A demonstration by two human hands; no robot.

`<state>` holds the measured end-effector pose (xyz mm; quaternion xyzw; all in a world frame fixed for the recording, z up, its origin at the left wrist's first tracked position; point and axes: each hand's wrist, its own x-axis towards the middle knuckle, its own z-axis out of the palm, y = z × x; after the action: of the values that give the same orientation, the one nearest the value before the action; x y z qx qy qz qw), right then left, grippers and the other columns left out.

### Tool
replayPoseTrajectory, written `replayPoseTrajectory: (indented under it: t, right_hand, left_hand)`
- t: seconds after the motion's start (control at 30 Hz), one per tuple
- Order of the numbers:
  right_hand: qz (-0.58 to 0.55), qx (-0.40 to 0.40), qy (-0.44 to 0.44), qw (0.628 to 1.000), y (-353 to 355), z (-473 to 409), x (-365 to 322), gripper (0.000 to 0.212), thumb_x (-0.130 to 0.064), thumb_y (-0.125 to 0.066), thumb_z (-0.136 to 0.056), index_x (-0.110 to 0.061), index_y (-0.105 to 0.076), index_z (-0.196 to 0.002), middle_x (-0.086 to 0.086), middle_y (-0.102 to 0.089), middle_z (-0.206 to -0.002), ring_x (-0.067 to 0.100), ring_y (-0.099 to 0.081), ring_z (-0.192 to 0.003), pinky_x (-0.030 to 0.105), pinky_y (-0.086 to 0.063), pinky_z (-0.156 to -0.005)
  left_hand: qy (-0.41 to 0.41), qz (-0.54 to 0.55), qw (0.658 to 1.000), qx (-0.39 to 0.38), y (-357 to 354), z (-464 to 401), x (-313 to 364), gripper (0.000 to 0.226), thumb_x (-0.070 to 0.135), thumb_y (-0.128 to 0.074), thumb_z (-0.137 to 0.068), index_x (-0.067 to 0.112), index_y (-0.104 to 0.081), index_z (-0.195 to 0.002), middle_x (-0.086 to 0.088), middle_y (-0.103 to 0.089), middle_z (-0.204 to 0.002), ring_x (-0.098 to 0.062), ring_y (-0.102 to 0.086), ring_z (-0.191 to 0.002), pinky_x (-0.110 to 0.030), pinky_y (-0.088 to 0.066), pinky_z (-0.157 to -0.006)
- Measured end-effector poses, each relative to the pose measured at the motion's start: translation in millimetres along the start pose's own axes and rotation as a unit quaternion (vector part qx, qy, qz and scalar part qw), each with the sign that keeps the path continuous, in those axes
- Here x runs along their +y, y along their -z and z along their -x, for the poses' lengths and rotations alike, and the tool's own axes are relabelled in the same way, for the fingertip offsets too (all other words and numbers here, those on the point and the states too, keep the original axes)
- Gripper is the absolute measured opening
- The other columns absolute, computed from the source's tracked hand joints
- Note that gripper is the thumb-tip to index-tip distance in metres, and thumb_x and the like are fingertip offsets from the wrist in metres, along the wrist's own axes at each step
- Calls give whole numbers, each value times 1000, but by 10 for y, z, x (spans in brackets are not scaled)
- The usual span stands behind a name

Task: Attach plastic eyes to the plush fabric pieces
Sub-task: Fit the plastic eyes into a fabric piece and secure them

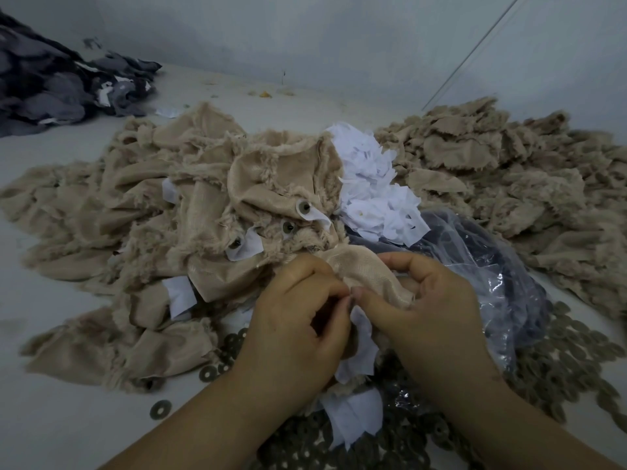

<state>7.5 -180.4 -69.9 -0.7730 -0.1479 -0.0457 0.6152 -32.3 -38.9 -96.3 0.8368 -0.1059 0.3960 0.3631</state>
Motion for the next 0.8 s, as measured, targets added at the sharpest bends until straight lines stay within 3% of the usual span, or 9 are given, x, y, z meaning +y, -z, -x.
replayPoseTrajectory:
  t: [0.2, 0.37, 0.47, 0.63, 0.8]
  right_hand:
    - [78, 7, 55, 995, -24, 59, 6, 32, -11, -86, -72, -30, -72, -93, -24, -70, -65, -7, -66, -60, 4, -45, -52]
    - [85, 12, 46, 995, -25, 51, 14, 30, -14, -86, -73, -29, -73, -95, -20, -72, -68, -4, -68, -60, 8, -48, -53]
    - [32, 9, 12, 999, -11, 24, 9, 27, -9, -87, -72, -25, -73, -90, -15, -74, -69, 0, -69, -58, 12, -52, -51]
    - [-33, -13, -26, 999, 5, -15, -15, 23, -3, -86, -73, -16, -74, -87, -11, -74, -68, 1, -69, -56, 11, -49, -48]
    - [-57, -12, -55, 997, 3, -8, 1, 22, -5, -86, -73, -16, -74, -89, -3, -76, -71, 13, -73, -60, 20, -56, -50]
  left_hand:
    - [24, 7, 1000, -5, 16, -11, 15, 10, -2, -70, -75, 6, -69, -69, 0, -62, -77, -5, -55, -71, -10, -43, -67]
    - [133, 88, 987, -12, 39, -40, 34, 9, 9, -66, -76, 12, -68, -68, 7, -64, -72, -10, -61, -71, -18, -49, -63]
    - [173, 108, 979, -22, 42, -53, 39, 9, 14, -63, -78, 15, -68, -70, 8, -65, -72, -10, -61, -72, -22, -50, -62]
    - [163, 90, 982, -36, 36, -52, 46, 10, 13, -63, -80, 14, -65, -71, 8, -61, -71, -10, -57, -70, -17, -45, -59]
    - [146, 59, 987, -16, 26, -49, 31, 14, 2, -70, -80, 12, -63, -73, 7, -58, -74, -10, -55, -71, -13, -43, -60]
